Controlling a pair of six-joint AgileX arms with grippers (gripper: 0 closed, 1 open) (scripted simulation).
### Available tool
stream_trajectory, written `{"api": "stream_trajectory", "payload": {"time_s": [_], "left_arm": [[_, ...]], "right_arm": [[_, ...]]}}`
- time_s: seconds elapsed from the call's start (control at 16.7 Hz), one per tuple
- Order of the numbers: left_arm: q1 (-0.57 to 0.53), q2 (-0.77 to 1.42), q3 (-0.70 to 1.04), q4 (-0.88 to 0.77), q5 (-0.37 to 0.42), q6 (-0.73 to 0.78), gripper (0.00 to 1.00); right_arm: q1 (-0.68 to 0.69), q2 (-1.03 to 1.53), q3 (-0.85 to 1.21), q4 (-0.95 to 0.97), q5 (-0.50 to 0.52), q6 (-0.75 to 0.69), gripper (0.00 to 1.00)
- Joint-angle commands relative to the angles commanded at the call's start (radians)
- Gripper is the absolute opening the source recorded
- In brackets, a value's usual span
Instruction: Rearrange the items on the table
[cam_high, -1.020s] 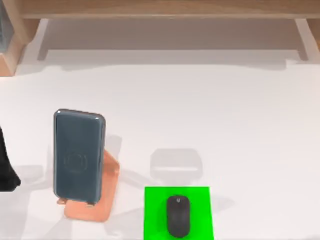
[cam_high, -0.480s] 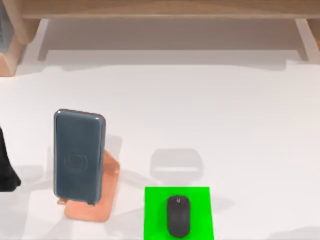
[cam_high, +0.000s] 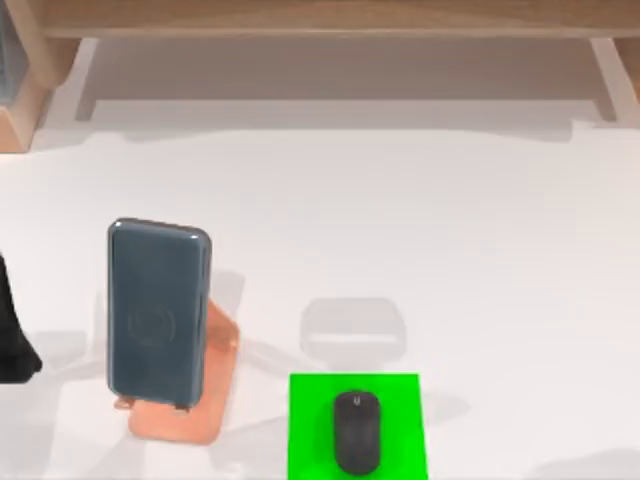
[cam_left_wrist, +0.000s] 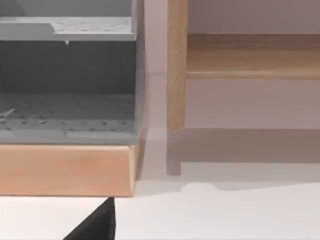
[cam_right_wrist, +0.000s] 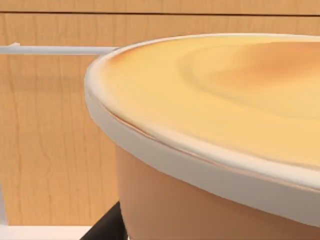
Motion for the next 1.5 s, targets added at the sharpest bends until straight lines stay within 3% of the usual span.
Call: {"api": "stream_trajectory", "payload": {"time_s": [0.6, 1.5], "left_arm": [[0.0, 0.0, 0.0, 0.0, 0.0, 0.0, 1.0], [0.0, 0.0, 0.0, 0.0, 0.0, 0.0, 1.0]], "right_arm": [[0.0, 0.0, 0.0, 0.0, 0.0, 0.0, 0.02], [-0.002, -0.044, -0.007, -0.036, -0.001, 0.002, 0.0]]}}
